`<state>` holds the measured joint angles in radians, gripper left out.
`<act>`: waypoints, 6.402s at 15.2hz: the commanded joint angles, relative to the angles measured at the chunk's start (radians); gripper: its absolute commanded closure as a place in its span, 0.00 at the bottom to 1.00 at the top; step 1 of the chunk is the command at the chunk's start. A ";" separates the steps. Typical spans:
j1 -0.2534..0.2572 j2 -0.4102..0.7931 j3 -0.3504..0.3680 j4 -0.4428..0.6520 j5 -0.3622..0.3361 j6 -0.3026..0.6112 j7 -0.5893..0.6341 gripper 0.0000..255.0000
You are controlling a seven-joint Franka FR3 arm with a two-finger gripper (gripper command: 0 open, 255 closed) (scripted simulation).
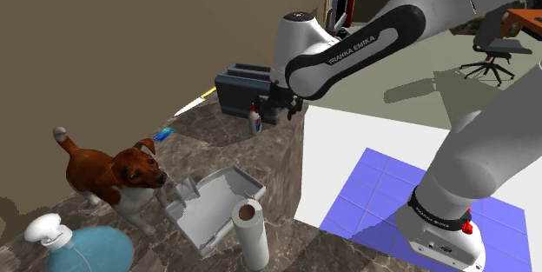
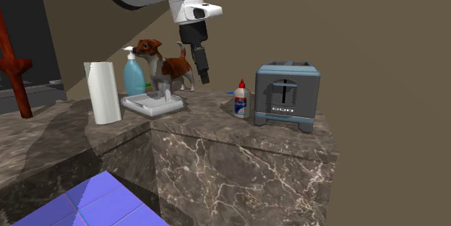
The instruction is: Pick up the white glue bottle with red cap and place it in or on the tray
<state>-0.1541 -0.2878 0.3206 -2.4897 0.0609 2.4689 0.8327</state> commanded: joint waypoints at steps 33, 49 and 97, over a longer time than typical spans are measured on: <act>-0.112 0.480 0.039 0.290 -0.635 0.253 0.786 1.00; -0.143 0.347 0.093 0.338 -0.425 0.102 0.607 1.00; 0.146 0.335 0.500 0.635 -0.531 -0.432 1.215 1.00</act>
<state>-0.0123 0.0369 0.8183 -1.8537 -0.4587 2.0337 2.0345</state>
